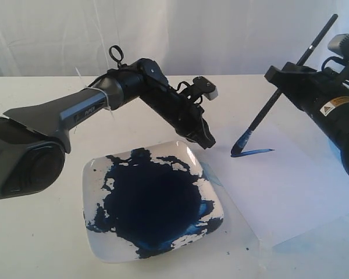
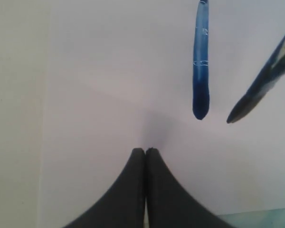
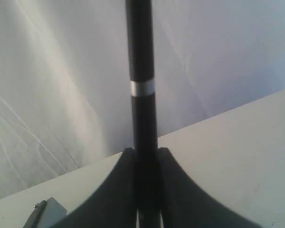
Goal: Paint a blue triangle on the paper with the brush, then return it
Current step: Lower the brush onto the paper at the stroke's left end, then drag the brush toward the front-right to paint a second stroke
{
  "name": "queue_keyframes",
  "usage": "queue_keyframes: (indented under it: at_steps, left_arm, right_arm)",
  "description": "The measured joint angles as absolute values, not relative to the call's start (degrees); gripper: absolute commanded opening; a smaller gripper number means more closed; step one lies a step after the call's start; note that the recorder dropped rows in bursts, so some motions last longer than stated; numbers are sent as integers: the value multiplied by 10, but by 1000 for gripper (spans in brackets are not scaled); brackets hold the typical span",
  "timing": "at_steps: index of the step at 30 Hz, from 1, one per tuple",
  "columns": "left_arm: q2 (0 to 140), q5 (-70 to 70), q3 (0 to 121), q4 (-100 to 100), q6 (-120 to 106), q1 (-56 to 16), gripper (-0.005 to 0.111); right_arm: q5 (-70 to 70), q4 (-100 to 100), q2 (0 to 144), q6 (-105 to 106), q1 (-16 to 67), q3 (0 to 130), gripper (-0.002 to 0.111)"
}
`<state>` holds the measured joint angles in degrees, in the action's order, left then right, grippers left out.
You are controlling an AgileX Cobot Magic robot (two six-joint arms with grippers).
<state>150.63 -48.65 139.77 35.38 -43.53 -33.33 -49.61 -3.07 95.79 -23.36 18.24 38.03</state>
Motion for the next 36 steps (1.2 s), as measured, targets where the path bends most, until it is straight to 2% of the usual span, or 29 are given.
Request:
queue_keyframes:
  at_steps: [19, 36]
  left_arm:
    - [1512, -487, 1398, 349, -435, -333, 0]
    - [1512, -487, 1398, 349, -435, -333, 0]
  right_arm:
    - [-518, -31, 993, -232, 182, 398, 0]
    - [-455, -32, 987, -212, 182, 398, 0]
